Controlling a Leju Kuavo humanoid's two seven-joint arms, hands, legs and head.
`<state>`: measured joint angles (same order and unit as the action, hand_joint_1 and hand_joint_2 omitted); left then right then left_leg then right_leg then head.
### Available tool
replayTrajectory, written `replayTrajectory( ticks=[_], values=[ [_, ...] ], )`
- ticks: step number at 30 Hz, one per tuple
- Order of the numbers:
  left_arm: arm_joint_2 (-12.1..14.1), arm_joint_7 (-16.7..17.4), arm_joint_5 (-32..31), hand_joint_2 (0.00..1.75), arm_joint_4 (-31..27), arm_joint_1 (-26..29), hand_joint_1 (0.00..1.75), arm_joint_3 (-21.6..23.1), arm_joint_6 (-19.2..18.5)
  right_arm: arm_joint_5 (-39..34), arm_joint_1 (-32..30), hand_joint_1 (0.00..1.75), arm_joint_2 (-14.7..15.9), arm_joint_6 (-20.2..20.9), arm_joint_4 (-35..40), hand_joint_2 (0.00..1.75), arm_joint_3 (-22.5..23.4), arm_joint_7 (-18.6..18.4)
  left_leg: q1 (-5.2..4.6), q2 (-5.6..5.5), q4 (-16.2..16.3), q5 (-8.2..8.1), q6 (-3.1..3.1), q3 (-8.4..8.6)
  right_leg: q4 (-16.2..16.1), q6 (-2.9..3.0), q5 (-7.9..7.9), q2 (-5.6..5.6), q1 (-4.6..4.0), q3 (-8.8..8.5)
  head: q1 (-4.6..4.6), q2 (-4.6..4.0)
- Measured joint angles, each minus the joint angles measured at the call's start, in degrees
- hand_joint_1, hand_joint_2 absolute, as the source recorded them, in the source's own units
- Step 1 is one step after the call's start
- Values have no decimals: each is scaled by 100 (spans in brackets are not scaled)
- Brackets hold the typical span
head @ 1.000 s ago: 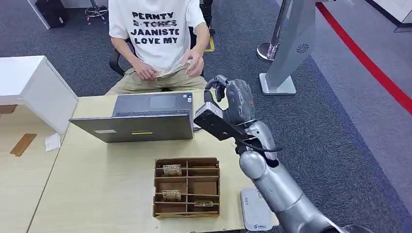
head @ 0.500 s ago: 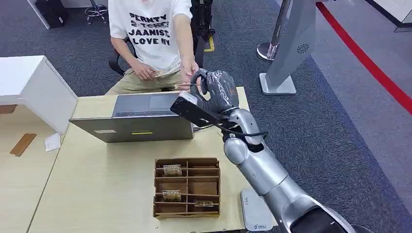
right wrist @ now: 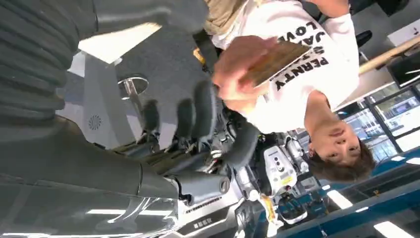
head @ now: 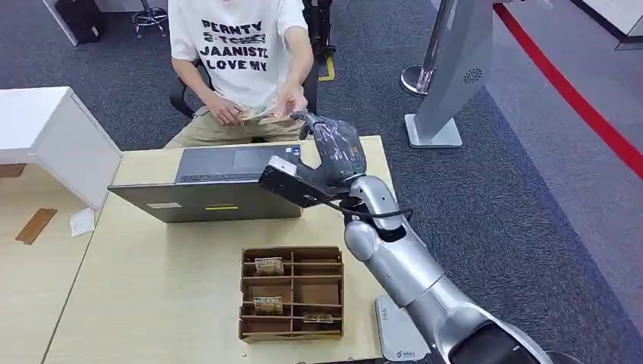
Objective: Pass the card to the sensor for recognition and then transmit it.
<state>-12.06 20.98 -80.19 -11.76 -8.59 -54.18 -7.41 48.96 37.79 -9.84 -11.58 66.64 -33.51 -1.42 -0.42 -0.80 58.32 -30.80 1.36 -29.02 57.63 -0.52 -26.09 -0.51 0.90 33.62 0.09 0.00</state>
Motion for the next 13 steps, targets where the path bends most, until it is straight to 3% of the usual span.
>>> replayTrajectory(
  ticks=[7, 13],
  values=[
    [0, -2, 55, 0, 0, 5, 0, -2, 22, -54, -140, 0, 0, -26, 28, 175, -33, 67, 0, -1, 0, 0, 0, 0, 0, 0, 0, 0, 0, 0, 2, 0],
    [0, -50, 157, 0, 0, 32, 0, -2, 90, -822, -620, 0, 2, -26, 497, 175, 9, 472, 0, -1, 0, -1, 0, 0, 0, -1, -1, 0, -1, 3, 2, 0]
  ],
)
